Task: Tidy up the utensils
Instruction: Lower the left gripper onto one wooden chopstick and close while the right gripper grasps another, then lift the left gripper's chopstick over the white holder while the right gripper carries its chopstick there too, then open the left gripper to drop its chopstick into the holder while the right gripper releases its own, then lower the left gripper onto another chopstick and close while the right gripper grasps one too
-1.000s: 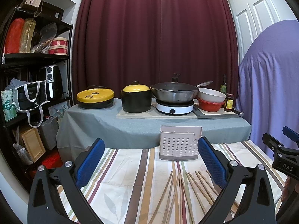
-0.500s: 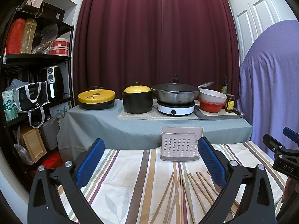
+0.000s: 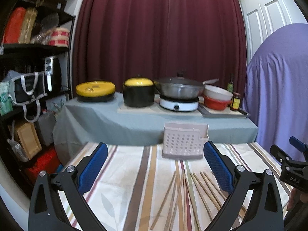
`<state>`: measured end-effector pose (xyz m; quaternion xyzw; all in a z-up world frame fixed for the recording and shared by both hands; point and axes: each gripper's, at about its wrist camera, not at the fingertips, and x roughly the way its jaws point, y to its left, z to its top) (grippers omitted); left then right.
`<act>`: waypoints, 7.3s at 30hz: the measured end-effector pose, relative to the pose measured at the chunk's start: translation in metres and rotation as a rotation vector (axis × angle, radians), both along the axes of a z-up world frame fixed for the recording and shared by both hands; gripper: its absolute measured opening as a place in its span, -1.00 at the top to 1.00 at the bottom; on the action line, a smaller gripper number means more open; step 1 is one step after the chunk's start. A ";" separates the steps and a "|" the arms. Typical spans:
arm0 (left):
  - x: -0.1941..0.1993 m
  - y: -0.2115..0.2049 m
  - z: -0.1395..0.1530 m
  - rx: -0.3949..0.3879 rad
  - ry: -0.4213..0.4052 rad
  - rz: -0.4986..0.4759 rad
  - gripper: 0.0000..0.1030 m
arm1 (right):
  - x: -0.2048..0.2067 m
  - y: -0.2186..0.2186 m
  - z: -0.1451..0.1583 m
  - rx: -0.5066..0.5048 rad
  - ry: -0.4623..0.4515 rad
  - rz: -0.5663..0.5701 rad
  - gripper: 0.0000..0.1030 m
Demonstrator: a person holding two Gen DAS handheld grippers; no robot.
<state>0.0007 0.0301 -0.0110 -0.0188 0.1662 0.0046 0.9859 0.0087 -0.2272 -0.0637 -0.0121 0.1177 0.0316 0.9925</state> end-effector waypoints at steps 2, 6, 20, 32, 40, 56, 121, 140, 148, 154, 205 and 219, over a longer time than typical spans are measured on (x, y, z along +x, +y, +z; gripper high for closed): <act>0.008 0.002 -0.015 -0.006 0.045 -0.012 -0.89 | 0.004 -0.006 -0.017 0.011 0.019 0.009 -0.94; 0.019 0.007 -0.045 -0.015 0.100 -0.030 -0.88 | 0.014 -0.016 -0.056 0.020 0.079 0.011 -0.93; 0.026 0.021 -0.141 -0.030 0.248 -0.080 0.05 | 0.025 -0.043 -0.181 0.068 0.258 0.086 0.27; 0.017 0.015 -0.179 0.043 0.297 -0.079 0.42 | 0.010 -0.044 -0.205 0.049 0.279 0.122 0.59; 0.016 0.010 -0.190 0.029 0.308 -0.114 0.52 | 0.009 -0.049 -0.206 0.082 0.276 0.124 0.83; 0.012 0.006 -0.205 0.044 0.315 -0.129 0.76 | 0.007 -0.047 -0.207 0.084 0.266 0.124 0.85; 0.043 0.024 -0.033 -0.037 -0.006 -0.109 0.87 | 0.047 -0.030 -0.026 0.038 -0.060 0.078 0.88; 0.123 0.000 0.060 -0.061 -0.157 -0.192 0.87 | 0.118 -0.016 0.056 0.073 -0.288 0.182 0.88; 0.170 -0.013 0.086 -0.032 -0.237 -0.188 0.87 | 0.171 -0.008 0.077 0.105 -0.315 0.209 0.88; 0.210 -0.016 0.063 -0.025 -0.196 -0.174 0.87 | 0.212 0.007 0.058 0.090 -0.242 0.222 0.88; 0.033 0.016 -0.154 -0.002 0.220 -0.041 -0.52 | 0.011 -0.023 -0.171 0.035 0.187 0.163 0.19; -0.002 -0.005 -0.199 0.073 0.311 -0.133 -0.12 | 0.001 -0.023 -0.195 0.059 0.236 0.176 0.37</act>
